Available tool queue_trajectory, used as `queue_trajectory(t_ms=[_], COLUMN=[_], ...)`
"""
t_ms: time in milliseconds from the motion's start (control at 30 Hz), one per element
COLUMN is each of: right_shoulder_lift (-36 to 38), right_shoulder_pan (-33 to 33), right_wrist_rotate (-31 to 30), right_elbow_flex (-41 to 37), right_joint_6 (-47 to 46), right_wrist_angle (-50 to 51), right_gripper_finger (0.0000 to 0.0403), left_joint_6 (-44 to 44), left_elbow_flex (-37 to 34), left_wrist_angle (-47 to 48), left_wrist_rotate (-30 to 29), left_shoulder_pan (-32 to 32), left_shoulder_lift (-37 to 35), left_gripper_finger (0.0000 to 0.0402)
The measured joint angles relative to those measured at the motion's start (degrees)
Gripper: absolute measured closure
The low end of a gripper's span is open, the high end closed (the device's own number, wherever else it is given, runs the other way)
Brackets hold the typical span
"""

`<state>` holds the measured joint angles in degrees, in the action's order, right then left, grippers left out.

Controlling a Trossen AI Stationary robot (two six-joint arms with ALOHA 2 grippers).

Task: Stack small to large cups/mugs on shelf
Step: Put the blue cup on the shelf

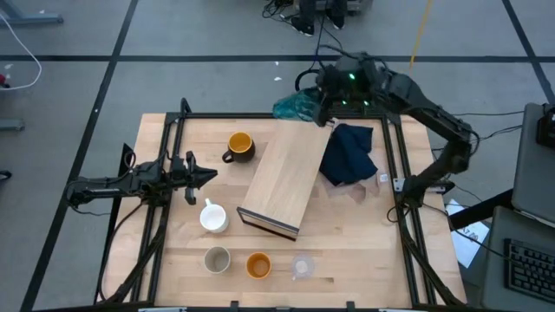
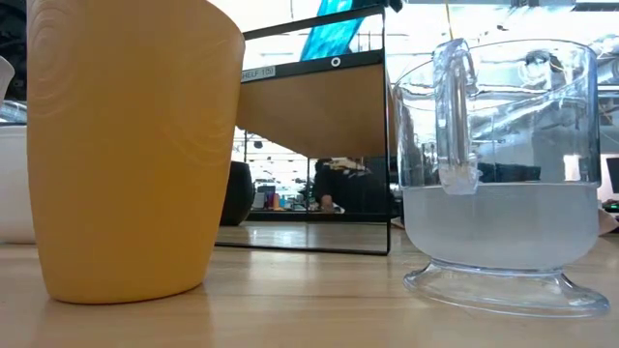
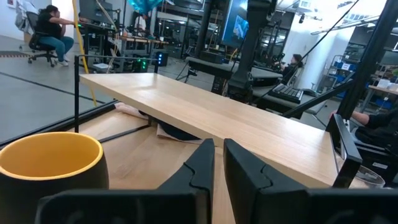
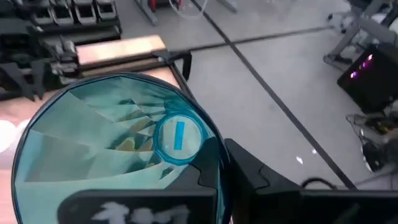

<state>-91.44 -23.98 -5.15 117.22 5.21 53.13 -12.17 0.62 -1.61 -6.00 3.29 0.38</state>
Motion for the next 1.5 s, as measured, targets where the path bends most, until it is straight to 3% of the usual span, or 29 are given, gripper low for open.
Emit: queue_trajectory(t_ms=[267,600,1500], right_shoulder_lift=[-9.63,-10.93,-18.07], right_shoulder_pan=[-3.55,-5.29,-7.29], right_wrist_rotate=[5.42,9.95,9.49], right_elbow_flex=[11.91,12.43,12.34], right_joint_6=[-0.6,-1.4,2.07], right_wrist_angle=[8.89,9.95,15.51], right_gripper_finger=[0.0403,0.0403,0.0403], left_joint_6=[0.0,0.44,0.42], left_elbow_flex=[0.0,0.0,0.0], left_wrist_angle=[0.07,0.11,0.17], left_wrist_rotate=[0.08,0.11,0.09], left_shoulder_pan=[0.0,0.02,0.01], left_shoulder_lift=[-0.02,0.0,0.0], left_gripper_finger=[0.0364,0.0364,0.0364])
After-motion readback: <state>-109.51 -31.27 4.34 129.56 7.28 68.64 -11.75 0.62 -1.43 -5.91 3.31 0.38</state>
